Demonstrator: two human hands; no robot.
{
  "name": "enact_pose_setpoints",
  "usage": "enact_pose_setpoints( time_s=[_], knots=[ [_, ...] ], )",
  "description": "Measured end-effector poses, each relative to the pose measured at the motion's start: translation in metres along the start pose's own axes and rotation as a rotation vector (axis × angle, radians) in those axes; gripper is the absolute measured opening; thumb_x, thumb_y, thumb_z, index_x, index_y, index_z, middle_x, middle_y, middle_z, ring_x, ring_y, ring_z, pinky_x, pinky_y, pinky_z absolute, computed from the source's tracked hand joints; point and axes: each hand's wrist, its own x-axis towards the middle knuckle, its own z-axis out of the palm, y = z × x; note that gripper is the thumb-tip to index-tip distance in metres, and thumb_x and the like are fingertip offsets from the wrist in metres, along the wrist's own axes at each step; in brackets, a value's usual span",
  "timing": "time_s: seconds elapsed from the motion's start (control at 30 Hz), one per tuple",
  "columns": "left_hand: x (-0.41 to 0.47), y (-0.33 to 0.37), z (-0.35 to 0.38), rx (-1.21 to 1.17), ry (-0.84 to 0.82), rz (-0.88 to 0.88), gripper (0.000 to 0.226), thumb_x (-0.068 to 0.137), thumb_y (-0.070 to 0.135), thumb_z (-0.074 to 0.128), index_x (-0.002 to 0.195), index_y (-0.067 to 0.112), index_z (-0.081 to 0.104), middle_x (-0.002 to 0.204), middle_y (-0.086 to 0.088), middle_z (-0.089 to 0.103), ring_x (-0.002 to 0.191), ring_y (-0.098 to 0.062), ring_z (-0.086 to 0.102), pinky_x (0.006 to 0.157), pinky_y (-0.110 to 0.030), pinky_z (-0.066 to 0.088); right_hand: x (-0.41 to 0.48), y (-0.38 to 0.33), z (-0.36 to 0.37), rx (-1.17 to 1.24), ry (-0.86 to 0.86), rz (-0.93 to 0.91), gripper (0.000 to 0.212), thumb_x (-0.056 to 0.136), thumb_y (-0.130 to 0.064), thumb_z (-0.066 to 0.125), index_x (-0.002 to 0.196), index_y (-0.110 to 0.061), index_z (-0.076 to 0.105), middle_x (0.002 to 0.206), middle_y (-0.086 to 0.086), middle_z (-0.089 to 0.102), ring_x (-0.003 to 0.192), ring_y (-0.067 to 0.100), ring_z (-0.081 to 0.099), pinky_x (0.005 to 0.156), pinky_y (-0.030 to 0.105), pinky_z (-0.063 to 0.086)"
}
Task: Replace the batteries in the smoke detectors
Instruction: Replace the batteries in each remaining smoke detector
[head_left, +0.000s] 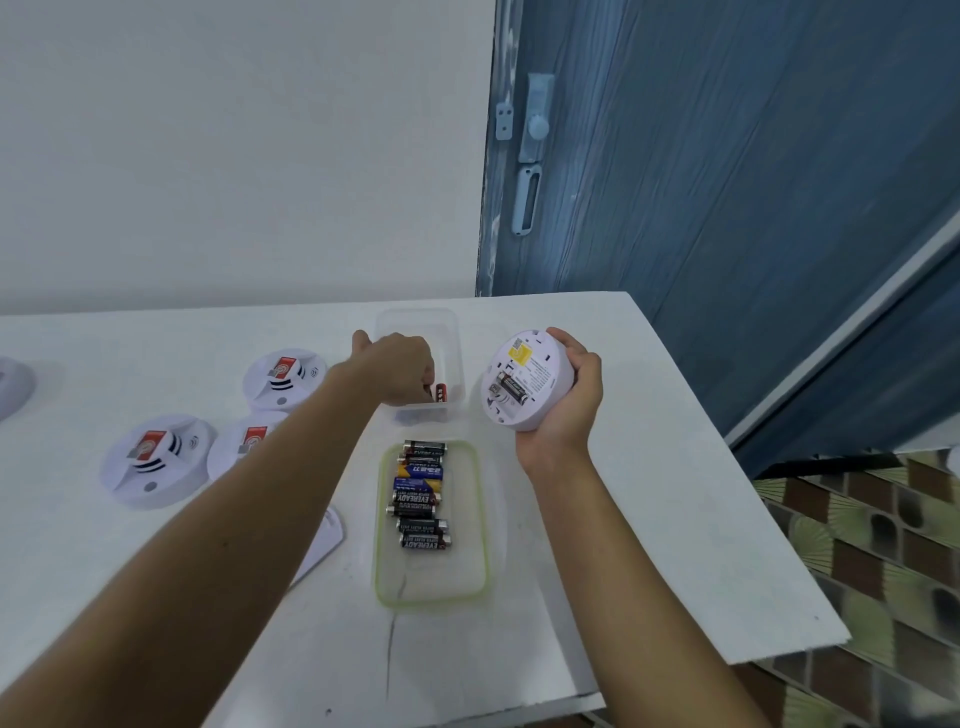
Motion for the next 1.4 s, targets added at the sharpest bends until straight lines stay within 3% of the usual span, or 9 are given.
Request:
enact_pose_setpoints(
  time_s=[0.1, 0.27, 0.43, 0.5, 0.57, 0.67, 0.8, 1.03, 1.4],
  knots=[
    [-0.004, 0.003, -0.002, -0.006, 0.025, 0.004, 0.012, 0.088, 0.029, 0.057, 0.097, 0.031, 0.065, 0.096, 0.014, 0.063, 0.092, -0.015, 0.052, 0.079, -0.039, 0.02, 0.0, 0.001, 0.001, 0.0, -0.005, -0.003, 0.024, 0.094, -0.028, 0.046, 0.099, -0.019, 0.068, 0.097, 0.005, 0.068, 0.089, 0.028, 0.064, 0.072, 0.035, 0.052],
    [-0.013, 0.008, -0.006, -0.159, 0.115, 0.015, 0.011, 0.085, 0.021, 0.061, 0.089, 0.031, 0.06, 0.081, 0.018, 0.056, 0.086, -0.01, 0.053, 0.081, -0.036, 0.02, -0.003, 0.001, 0.003, 0.022, 0.0, -0.001, 0.025, 0.091, -0.03, 0.048, 0.101, -0.019, 0.068, 0.096, 0.005, 0.069, 0.089, 0.027, 0.064, 0.074, 0.035, 0.051],
    [-0.028, 0.013, -0.009, -0.673, 0.21, 0.07, 0.02, 0.081, 0.001, 0.066, 0.091, 0.019, 0.065, 0.083, 0.005, 0.066, 0.071, -0.003, 0.062, 0.07, -0.018, 0.044, -0.009, 0.0, 0.006, 0.067, 0.006, 0.033, 0.026, 0.094, -0.029, 0.046, 0.101, -0.019, 0.068, 0.095, 0.005, 0.07, 0.088, 0.026, 0.065, 0.075, 0.035, 0.051],
    [-0.039, 0.017, -0.013, -0.772, 0.338, 0.099, 0.022, 0.084, -0.002, 0.063, 0.099, 0.013, 0.067, 0.09, -0.003, 0.068, 0.074, -0.006, 0.066, 0.071, -0.015, 0.052, -0.012, 0.001, 0.009, 0.083, 0.018, 0.042, 0.028, 0.094, -0.03, 0.044, 0.1, -0.019, 0.069, 0.095, 0.005, 0.07, 0.088, 0.026, 0.064, 0.075, 0.035, 0.051],
    [-0.051, 0.022, -0.018, -0.802, 0.495, 0.127, 0.017, 0.085, 0.004, 0.067, 0.1, 0.012, 0.069, 0.095, -0.005, 0.068, 0.081, -0.011, 0.068, 0.081, -0.029, 0.056, -0.014, 0.002, 0.011, 0.096, 0.025, 0.05, 0.029, 0.094, -0.031, 0.043, 0.1, -0.02, 0.069, 0.094, 0.005, 0.069, 0.087, 0.026, 0.064, 0.073, 0.033, 0.051],
    [-0.077, 0.034, -0.028, -0.906, 0.628, 0.101, 0.01, 0.085, 0.014, 0.07, 0.095, 0.016, 0.068, 0.09, 0.004, 0.068, 0.07, -0.004, 0.065, 0.072, -0.025, 0.056, -0.019, 0.003, 0.016, 0.104, 0.038, 0.053, 0.028, 0.095, -0.032, 0.042, 0.103, -0.02, 0.066, 0.094, 0.004, 0.068, 0.085, 0.024, 0.062, 0.067, 0.029, 0.05],
    [-0.108, 0.045, -0.026, -1.119, 0.617, 0.056, 0.01, 0.088, 0.017, 0.069, 0.089, 0.012, 0.061, 0.077, 0.005, 0.073, 0.063, -0.01, 0.069, 0.058, -0.018, 0.053, -0.025, 0.004, 0.022, 0.101, 0.054, 0.027, 0.027, 0.096, -0.03, 0.042, 0.105, -0.018, 0.065, 0.095, 0.005, 0.067, 0.085, 0.024, 0.063, 0.065, 0.028, 0.052],
    [-0.128, 0.052, -0.004, -1.132, 0.563, 0.091, 0.019, 0.076, 0.013, 0.081, 0.077, 0.022, 0.065, 0.074, 0.006, 0.071, 0.063, -0.004, 0.065, 0.067, -0.018, 0.053, -0.036, 0.012, 0.032, 0.055, 0.012, 0.001, 0.026, 0.097, -0.028, 0.042, 0.106, -0.017, 0.064, 0.095, 0.006, 0.067, 0.086, 0.027, 0.062, 0.064, 0.029, 0.051],
    [-0.151, 0.031, 0.005, -1.177, 0.556, 0.14, 0.012, 0.084, 0.018, 0.075, 0.092, 0.026, 0.078, 0.089, 0.012, 0.074, 0.089, -0.006, 0.069, 0.083, -0.027, 0.055, -0.056, 0.023, 0.048, 0.04, -0.055, 0.057, 0.024, 0.096, -0.028, 0.042, 0.105, -0.016, 0.062, 0.093, 0.01, 0.066, 0.081, 0.029, 0.064, 0.063, 0.031, 0.053]
  ],
)
